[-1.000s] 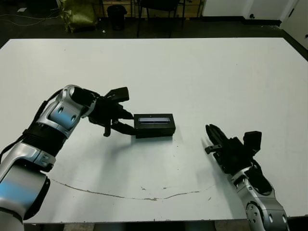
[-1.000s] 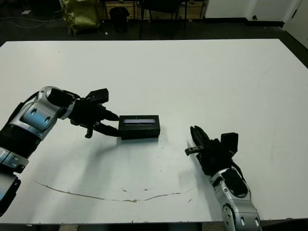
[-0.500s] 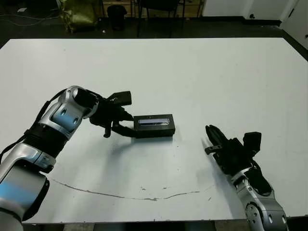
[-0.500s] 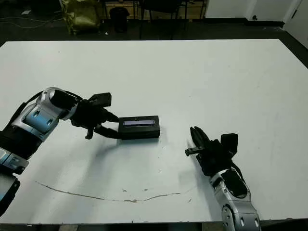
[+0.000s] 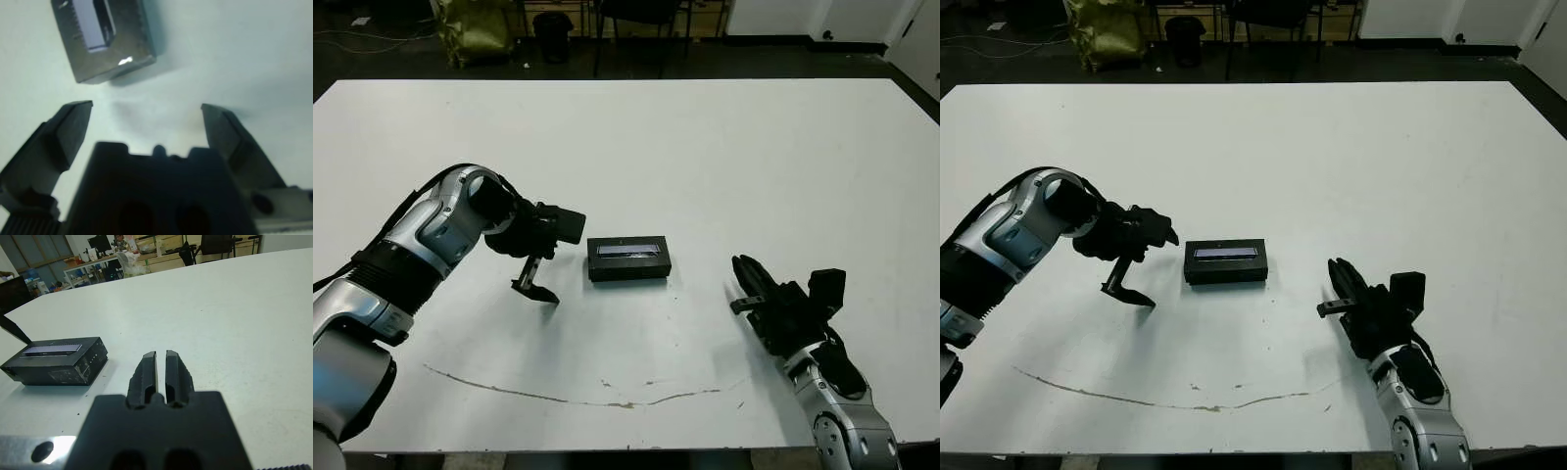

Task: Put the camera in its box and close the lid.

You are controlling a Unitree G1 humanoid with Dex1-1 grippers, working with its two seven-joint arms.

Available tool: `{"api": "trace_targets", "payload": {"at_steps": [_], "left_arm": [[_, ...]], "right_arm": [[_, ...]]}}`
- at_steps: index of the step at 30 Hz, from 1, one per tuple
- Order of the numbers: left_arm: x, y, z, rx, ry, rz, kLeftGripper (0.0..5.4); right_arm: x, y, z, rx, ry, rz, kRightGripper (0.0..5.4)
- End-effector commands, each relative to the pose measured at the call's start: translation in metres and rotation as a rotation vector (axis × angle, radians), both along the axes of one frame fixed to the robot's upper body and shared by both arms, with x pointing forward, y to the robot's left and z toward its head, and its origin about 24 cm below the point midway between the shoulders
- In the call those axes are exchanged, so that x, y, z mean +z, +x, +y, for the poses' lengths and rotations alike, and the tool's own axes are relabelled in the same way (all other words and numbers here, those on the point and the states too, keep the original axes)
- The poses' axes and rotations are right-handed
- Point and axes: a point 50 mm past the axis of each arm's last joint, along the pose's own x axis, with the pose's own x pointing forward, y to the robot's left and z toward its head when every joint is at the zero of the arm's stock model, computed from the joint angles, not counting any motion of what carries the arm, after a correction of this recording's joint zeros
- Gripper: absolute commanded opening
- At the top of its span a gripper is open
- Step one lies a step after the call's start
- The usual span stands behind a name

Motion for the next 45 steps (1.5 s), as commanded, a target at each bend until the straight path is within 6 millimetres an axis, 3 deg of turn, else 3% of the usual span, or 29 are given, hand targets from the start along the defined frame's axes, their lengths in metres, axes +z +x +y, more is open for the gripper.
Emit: {"api": "trace_targets", "payload": {"at_steps": [1, 3, 6, 9, 12, 16, 21, 26, 32, 39, 45], "left_arm": [[-0.034, -0.012, 0.028, 0.058, 0.13, 0.043, 5.37], [-0.031, -0.009, 0.04, 0.083, 0.142, -0.015, 5.37], [-0.019, 0.001, 0.066, 0.265, 0.058, -0.08, 5.37], [0.004, 0.009, 0.081, 0.54, -0.142, -0.309, 5.37], [0.024, 0.006, 0.077, 0.739, -0.428, -0.517, 4.96], [0.037, -0.008, 0.055, 0.798, -0.756, -0.673, 4.01], [0.037, -0.023, 0.024, 0.805, -1.013, -0.623, 2.73], [0.026, -0.037, -0.018, 0.904, -1.137, -0.444, 1.51], [0.007, -0.051, -0.059, 1.023, -1.129, -0.315, 0.02], [-0.023, -0.058, -0.095, 1.124, -1.081, -0.255, 0.02], [-0.045, -0.056, -0.113, 1.179, -0.983, -0.205, 0.02]], "right_arm": [[-0.006, -0.003, -0.002, -0.014, 0.001, 0.043, 0.0], [-0.006, -0.003, -0.002, -0.013, 0.008, 0.047, 0.0], [-0.005, -0.003, -0.002, -0.012, -0.011, 0.039, 0.0], [-0.005, -0.003, -0.002, -0.008, -0.004, 0.042, 0.0], [-0.006, -0.002, -0.002, 0.003, 0.004, 0.029, 0.0], [-0.005, -0.001, -0.001, 0.001, 0.002, 0.034, 0.0], [-0.003, -0.001, -0.001, -0.003, -0.011, 0.033, 0.0], [-0.003, 0.0, -0.001, 0.002, -0.014, 0.027, 0.0], [-0.001, 0.0, 0.0, -0.007, -0.039, 0.025, 0.0], [-0.001, 0.0, 0.001, -0.014, -0.044, 0.025, 0.0], [0.0, 0.0, 0.0, -0.015, -0.038, 0.021, 0.0]]}}
